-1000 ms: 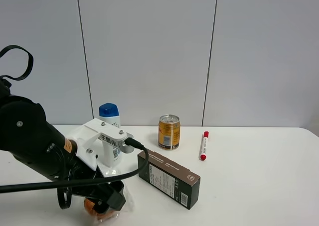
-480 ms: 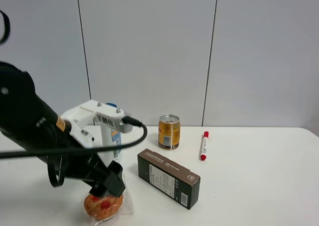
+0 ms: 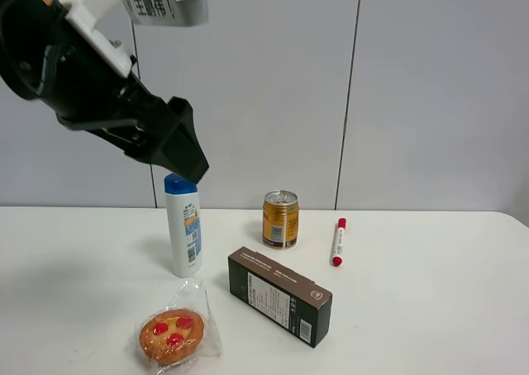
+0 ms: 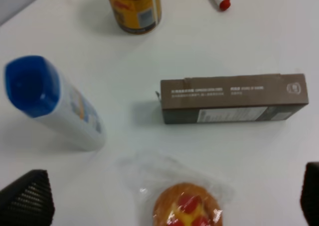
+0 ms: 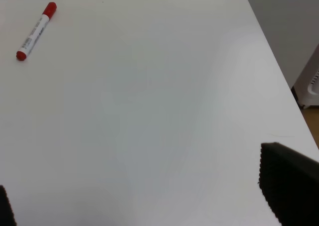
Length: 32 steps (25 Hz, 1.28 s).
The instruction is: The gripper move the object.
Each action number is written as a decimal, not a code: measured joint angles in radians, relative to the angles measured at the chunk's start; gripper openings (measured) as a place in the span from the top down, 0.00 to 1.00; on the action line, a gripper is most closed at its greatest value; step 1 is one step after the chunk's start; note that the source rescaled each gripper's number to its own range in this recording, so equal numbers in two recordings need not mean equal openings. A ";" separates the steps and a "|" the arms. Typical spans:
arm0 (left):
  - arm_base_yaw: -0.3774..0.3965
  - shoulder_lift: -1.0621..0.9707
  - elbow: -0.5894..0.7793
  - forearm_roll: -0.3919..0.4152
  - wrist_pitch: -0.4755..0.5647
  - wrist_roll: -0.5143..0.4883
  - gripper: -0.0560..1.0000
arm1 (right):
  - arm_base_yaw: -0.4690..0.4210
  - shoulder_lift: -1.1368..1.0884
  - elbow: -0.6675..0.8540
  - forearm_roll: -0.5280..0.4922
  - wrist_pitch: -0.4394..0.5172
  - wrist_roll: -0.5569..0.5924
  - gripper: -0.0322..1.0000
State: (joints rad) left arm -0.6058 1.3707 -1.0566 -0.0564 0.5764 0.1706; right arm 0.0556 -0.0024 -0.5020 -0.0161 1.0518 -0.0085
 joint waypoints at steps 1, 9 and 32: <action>0.004 -0.006 -0.023 0.029 0.050 0.000 0.00 | 0.000 0.000 0.000 0.000 0.000 0.000 0.00; 0.172 -0.049 -0.077 0.273 0.409 0.000 0.00 | 0.000 0.000 0.000 0.000 0.000 0.000 0.00; 0.613 -0.931 0.221 0.068 0.635 -0.050 0.00 | 0.000 0.000 0.000 0.000 0.000 0.000 0.00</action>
State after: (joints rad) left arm 0.0069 0.4393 -0.8356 0.0117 1.2115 0.1209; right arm 0.0556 -0.0024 -0.5020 -0.0161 1.0518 -0.0085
